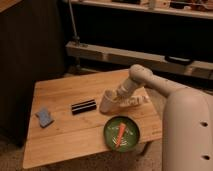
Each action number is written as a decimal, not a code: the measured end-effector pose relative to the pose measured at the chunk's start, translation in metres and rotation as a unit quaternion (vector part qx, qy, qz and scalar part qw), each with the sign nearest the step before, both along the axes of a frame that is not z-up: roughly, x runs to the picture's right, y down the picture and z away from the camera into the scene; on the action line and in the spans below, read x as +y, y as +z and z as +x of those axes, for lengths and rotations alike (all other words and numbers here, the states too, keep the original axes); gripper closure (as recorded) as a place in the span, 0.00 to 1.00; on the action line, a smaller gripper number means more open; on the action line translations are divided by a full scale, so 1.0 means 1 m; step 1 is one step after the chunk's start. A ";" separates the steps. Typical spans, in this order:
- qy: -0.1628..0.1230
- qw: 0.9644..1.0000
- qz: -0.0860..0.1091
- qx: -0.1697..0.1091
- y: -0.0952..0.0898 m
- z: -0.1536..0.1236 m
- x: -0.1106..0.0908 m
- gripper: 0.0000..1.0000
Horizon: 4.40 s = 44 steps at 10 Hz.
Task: Place the ceramic cup in the ceramic bowl
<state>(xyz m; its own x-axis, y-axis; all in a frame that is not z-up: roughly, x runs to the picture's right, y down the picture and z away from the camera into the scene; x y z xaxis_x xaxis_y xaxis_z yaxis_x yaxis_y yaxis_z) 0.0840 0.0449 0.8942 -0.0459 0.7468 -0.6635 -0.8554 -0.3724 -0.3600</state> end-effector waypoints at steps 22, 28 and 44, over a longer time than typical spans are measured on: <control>-0.163 0.979 0.125 -0.004 -0.075 0.082 -0.067 1.00; -0.167 0.980 0.095 0.060 -0.176 0.080 0.067 1.00; -0.154 0.978 0.048 0.135 -0.093 0.113 0.125 0.20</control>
